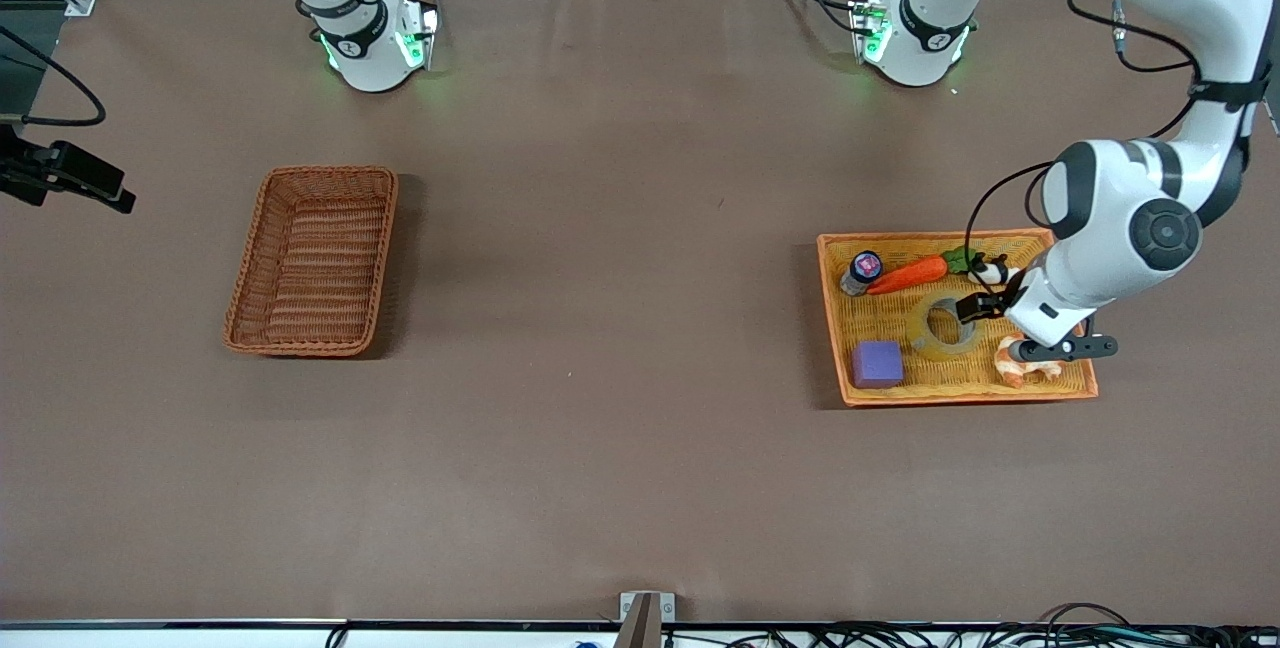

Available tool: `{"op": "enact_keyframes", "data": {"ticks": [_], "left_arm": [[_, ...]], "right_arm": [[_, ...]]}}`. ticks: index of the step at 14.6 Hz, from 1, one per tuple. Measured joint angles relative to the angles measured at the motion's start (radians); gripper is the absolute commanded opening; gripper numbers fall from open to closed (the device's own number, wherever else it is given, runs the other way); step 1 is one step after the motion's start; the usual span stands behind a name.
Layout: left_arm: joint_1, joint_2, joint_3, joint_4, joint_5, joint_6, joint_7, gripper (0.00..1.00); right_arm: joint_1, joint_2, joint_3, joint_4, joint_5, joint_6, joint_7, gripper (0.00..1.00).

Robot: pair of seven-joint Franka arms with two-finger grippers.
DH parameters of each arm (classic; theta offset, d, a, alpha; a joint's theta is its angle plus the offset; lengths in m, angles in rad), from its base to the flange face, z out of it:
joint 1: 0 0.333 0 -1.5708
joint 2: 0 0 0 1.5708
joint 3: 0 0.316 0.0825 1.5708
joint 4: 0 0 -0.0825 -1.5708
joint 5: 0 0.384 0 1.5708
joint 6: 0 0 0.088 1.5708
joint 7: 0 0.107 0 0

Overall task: Move tape to another basket
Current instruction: 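Grasp the yellow tape roll with the left gripper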

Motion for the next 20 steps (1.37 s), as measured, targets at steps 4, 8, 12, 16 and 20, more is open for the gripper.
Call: {"op": "enact_keyframes", "data": {"ticks": [4,8,12,16,20], "left_arm": [[0.022,0.061,0.000,-0.044,0.000,0.129,0.000,0.93],[0.022,0.081,0.000,-0.055,0.000,0.161,0.000,0.62],[0.022,0.086,0.000,-0.057,0.000,0.162,0.000,0.00],[0.022,0.082,-0.001,-0.055,0.000,0.168,0.000,0.00],[0.017,0.005,-0.019,-0.032,0.000,0.102,0.000,0.00]], "right_arm": [[0.000,0.000,0.000,-0.001,0.000,0.000,0.000,1.00],[0.000,0.000,0.000,-0.001,0.000,0.000,0.000,1.00],[0.000,0.000,0.000,-0.001,0.000,0.000,0.000,1.00],[0.000,0.000,0.000,-0.001,0.000,0.000,0.000,1.00],[0.000,0.000,0.000,-0.002,0.000,0.000,0.000,1.00]]}}
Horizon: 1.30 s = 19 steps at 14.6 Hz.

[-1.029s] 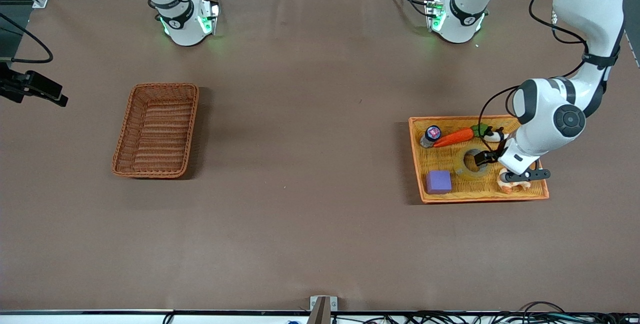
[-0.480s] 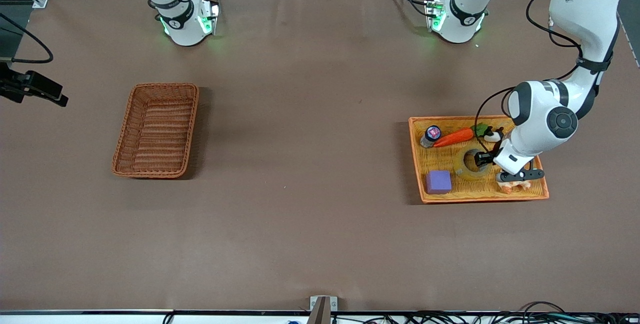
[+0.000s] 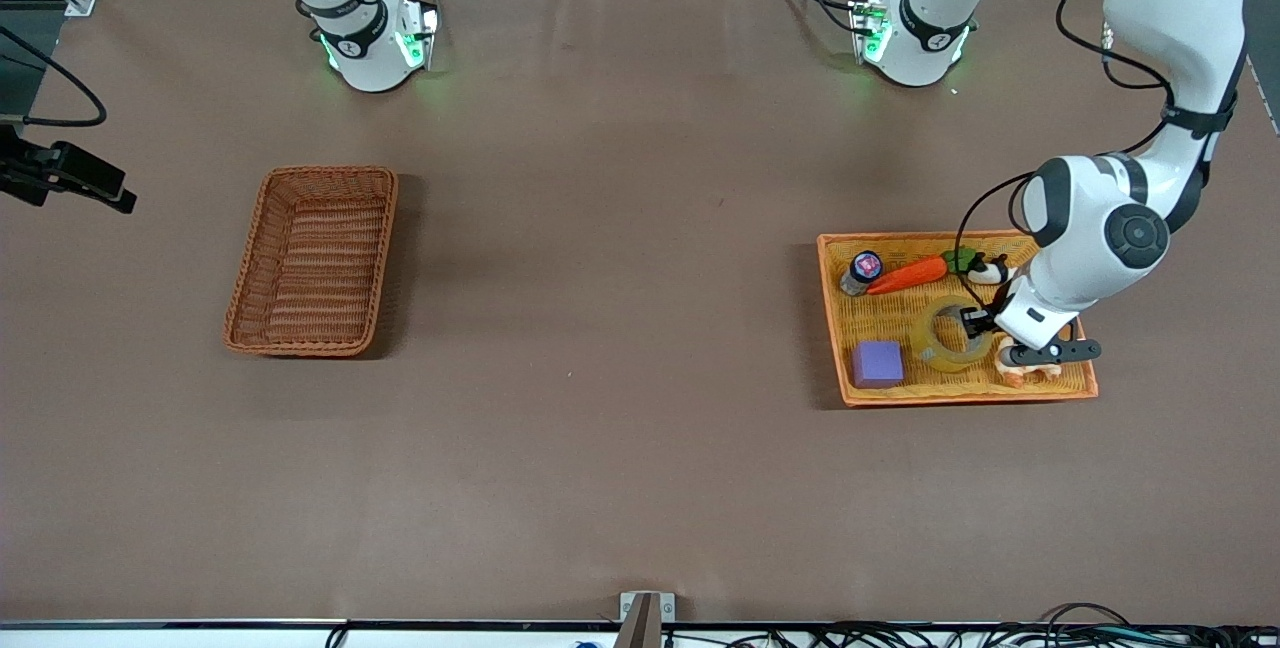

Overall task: Move tape to another basket
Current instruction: 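Grasp the yellow tape roll with the left gripper, then lift and carry the tape to the table middle with the left gripper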

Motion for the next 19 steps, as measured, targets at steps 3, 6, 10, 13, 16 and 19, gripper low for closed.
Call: {"op": "enact_keyframes", "data": {"ticks": [3,6,10,13,16,19], "left_arm": [[-0.003,-0.116,-0.079,0.087,0.000,-0.237,-0.004,0.00],[-0.013,-0.168,-0.211,0.179,-0.001,-0.403,-0.065,0.01],[-0.151,-0.114,-0.329,0.216,-0.002,-0.411,-0.271,0.01],[-0.359,0.019,-0.335,0.315,0.007,-0.407,-0.486,0.00],[-0.555,0.205,-0.329,0.465,0.086,-0.404,-0.684,0.00],[-0.744,0.400,-0.277,0.660,0.120,-0.398,-0.813,0.01]], "right_arm": [[0.000,0.000,0.000,0.000,0.000,0.000,0.000,1.00],[0.000,0.000,-0.001,0.000,0.000,0.000,0.000,1.00],[0.000,0.000,-0.001,0.000,0.000,0.000,0.000,1.00],[0.000,0.000,-0.001,-0.001,0.000,0.000,0.000,1.00],[0.000,0.000,-0.001,-0.001,0.000,0.000,0.000,1.00],[0.000,0.000,-0.001,-0.001,0.000,0.000,0.000,1.00]]}}
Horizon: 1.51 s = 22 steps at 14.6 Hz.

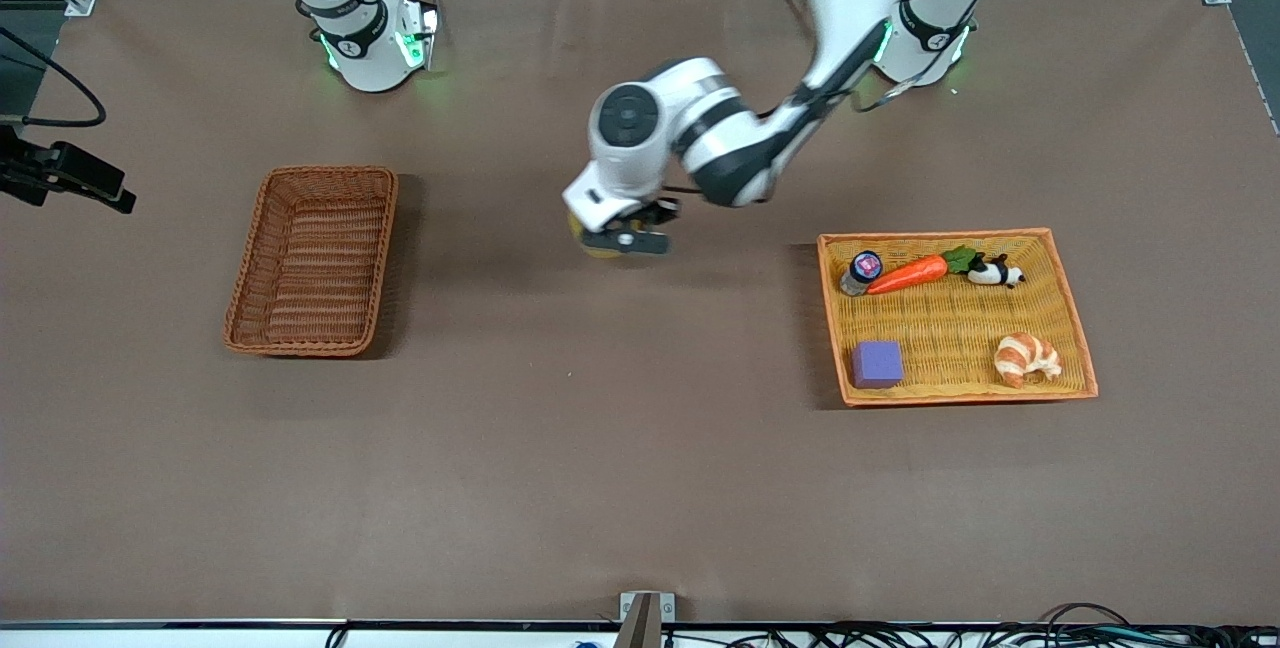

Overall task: Move tape to another basket
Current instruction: 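Lift and carry the tape to the table middle with the left gripper, then set the tape down and open the left gripper while the right gripper approaches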

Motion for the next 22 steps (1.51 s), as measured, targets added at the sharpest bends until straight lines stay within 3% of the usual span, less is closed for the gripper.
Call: {"op": "enact_keyframes", "data": {"ticks": [4,5,6,7,12,15,18,22], "left_arm": [[-0.212,0.160,0.165,0.193,0.000,0.003,-0.015,0.05],[-0.235,0.191,0.179,0.225,0.000,0.003,-0.015,0.13],[-0.245,0.218,0.183,0.250,0.000,0.005,-0.015,0.51],[-0.246,0.237,0.184,0.266,0.000,0.013,-0.015,1.00],[-0.207,0.213,0.187,0.309,0.000,0.015,0.017,1.00],[-0.110,0.091,0.163,0.318,0.000,-0.154,0.103,1.00],[0.025,-0.063,0.140,0.316,0.000,-0.330,0.206,1.00],[0.255,-0.224,0.054,0.272,0.000,-0.417,0.331,1.00]], "right_arm": [[0.000,0.000,0.000,0.000,0.000,0.000,0.000,1.00],[0.000,0.000,0.000,0.000,0.000,0.000,0.000,1.00],[0.000,0.000,0.000,0.000,0.000,0.000,0.000,1.00],[0.000,0.000,0.000,0.000,0.000,0.000,0.000,1.00],[0.012,0.016,0.007,-0.002,0.004,0.001,-0.004,1.00],[0.089,0.052,0.030,-0.007,0.009,0.005,-0.004,1.00],[0.129,0.077,0.137,-0.095,0.011,0.097,0.072,1.00],[0.139,0.094,0.330,-0.344,0.012,0.413,0.296,1.00]]}}
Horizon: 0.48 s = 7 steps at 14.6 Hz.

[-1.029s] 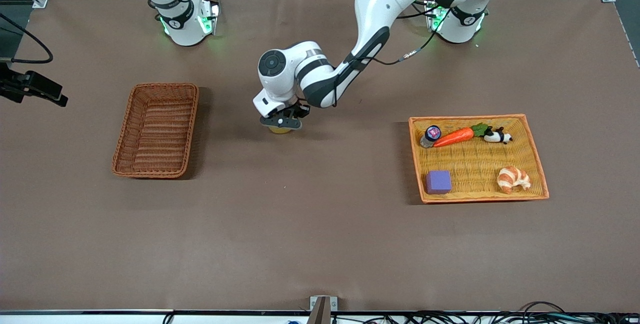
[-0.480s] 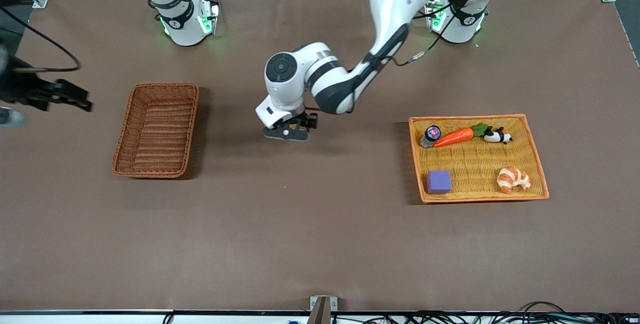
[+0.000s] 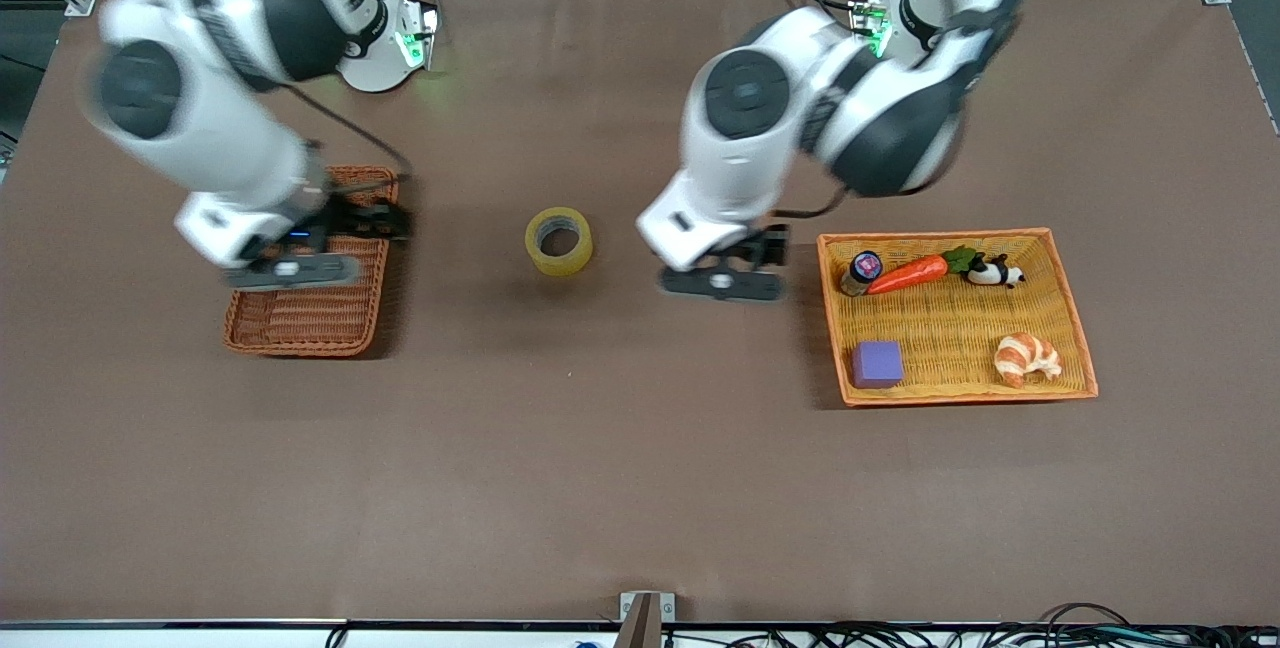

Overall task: Move tape to another basket
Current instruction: 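Set the tape down and open the left gripper while the right gripper approaches, then grasp the tape with the right gripper while the left gripper withdraws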

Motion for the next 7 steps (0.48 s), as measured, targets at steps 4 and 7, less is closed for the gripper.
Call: {"op": "enact_keyframes", "data": {"ticks": [4,7], "left_arm": [[0.184,-0.123,-0.034,-0.027,-0.010,-0.072,0.091,1.00],[0.292,-0.195,-0.035,-0.054,-0.091,-0.114,0.212,1.00]], "right_arm": [[0.023,0.063,0.083,-0.224,0.000,0.305,0.054,1.00],[0.069,0.150,0.084,-0.289,-0.001,0.451,0.056,1.00]]}}
